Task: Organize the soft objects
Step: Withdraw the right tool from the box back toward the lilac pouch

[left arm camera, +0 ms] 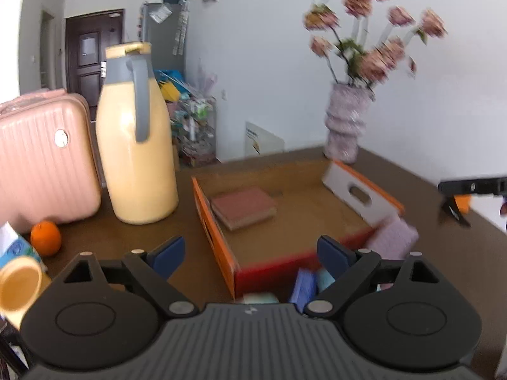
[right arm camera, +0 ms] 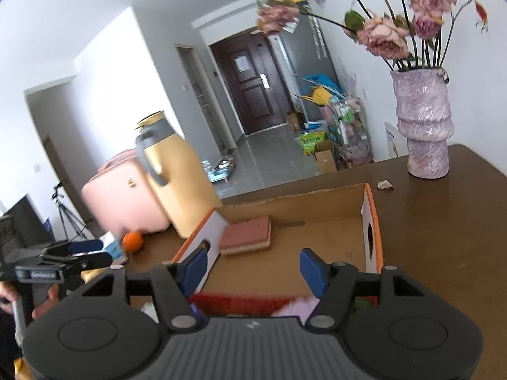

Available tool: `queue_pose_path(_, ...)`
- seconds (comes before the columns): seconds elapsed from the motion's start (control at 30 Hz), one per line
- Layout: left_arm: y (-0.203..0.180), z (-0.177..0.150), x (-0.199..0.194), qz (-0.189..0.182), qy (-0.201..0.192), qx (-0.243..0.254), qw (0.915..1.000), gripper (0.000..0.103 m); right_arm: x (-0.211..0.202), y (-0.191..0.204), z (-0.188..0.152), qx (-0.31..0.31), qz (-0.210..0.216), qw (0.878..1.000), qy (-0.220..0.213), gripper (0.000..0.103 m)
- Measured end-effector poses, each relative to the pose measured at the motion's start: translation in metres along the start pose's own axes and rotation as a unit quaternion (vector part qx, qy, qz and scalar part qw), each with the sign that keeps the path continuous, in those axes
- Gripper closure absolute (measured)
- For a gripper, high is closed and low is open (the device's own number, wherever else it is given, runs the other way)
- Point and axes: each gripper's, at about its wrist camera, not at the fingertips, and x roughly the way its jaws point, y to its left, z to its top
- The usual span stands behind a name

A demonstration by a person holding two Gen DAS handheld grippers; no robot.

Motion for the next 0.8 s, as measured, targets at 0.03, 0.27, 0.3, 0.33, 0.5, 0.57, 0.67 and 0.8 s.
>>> queue_pose_path(0.03,-0.002,-0.009,-0.007,-0.003,0.003,0.011,0.9999,0.011,-0.01,0.002,-0.008,-0.008,0.002,1.0,-0.002,0.037)
queue_pose_path(0.27,-0.024,-0.054,-0.067,-0.011,-0.024,0.03,0.9992,0.006,-0.074,0.002,-0.062,-0.085,-0.01,0.996,-0.005,0.033)
queue_pose_path(0.3,-0.028,-0.058,-0.075,-0.008,-0.027,0.034,0.999,0.006,-0.082,0.002,-0.07,-0.095,-0.011,0.995,-0.005,0.032)
queue_pose_path(0.33,-0.031,-0.06,-0.081,0.0,-0.027,0.034,0.9991,0.006,-0.09,0.002,-0.078,-0.106,-0.013,0.994,-0.003,0.032)
queue_pose_path(0.5,-0.06,-0.087,-0.119,0.051,-0.046,0.04,0.9968,0.005,-0.127,-0.005,-0.115,-0.128,-0.027,0.991,-0.003,0.029)
queue_pose_path(0.57,-0.076,-0.106,-0.134,0.074,-0.06,0.033,0.9949,0.005,-0.143,-0.008,-0.128,-0.128,-0.027,0.991,-0.008,0.028)
queue_pose_path(0.67,-0.104,-0.14,-0.153,0.093,-0.075,0.033,0.9923,0.005,-0.164,-0.007,-0.148,-0.132,-0.039,0.99,-0.016,0.026)
queue_pose_path(0.8,-0.141,-0.184,-0.183,0.101,-0.1,0.05,0.9886,0.004,-0.191,-0.001,-0.182,-0.138,-0.046,0.989,-0.024,0.024)
